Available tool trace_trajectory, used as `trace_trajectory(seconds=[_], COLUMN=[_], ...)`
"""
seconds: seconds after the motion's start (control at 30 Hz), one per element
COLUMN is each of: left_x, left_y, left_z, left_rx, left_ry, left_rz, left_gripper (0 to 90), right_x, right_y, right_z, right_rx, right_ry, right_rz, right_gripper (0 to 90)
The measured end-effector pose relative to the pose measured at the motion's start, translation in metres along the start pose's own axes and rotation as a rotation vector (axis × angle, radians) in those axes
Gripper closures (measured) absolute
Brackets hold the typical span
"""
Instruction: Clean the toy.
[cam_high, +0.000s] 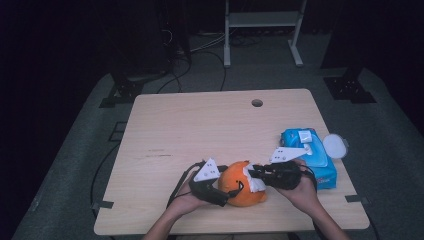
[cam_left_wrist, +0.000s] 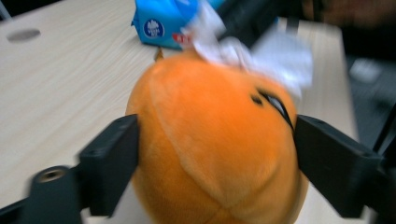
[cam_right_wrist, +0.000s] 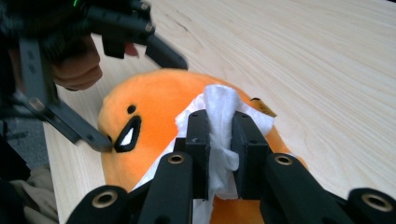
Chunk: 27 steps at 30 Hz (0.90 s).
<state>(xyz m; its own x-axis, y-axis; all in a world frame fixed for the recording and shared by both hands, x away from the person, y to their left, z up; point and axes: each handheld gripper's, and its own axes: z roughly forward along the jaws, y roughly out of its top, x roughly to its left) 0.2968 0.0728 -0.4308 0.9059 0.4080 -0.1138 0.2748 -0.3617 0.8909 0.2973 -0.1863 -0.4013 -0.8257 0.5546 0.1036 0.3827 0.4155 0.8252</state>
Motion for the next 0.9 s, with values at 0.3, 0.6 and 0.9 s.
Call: trace_trajectory(seconds=[0.3, 0.6, 0.9], left_x=[-0.021, -0.016, -0.030], left_y=[0.001, -0.003, -0.002], left_z=[0.004, 0.002, 0.001], left_rx=[0.036, 0.025, 0.049], left_ry=[0.038, 0.030, 0.044], left_rz=[0.240, 0.202, 0.323], left_gripper=[30.9, 28.5, 31.0], right_x=[0.031, 0.002, 0.029], right_y=[0.017, 0.004, 0.015], right_z=[0.004, -0.003, 0.003], right_rx=[-0.019, -0.005, -0.022], right_ry=[0.058, 0.011, 0.052], right_rz=[-0.092, -0.014, -0.079], right_gripper=[77.4, 77.4, 77.4])
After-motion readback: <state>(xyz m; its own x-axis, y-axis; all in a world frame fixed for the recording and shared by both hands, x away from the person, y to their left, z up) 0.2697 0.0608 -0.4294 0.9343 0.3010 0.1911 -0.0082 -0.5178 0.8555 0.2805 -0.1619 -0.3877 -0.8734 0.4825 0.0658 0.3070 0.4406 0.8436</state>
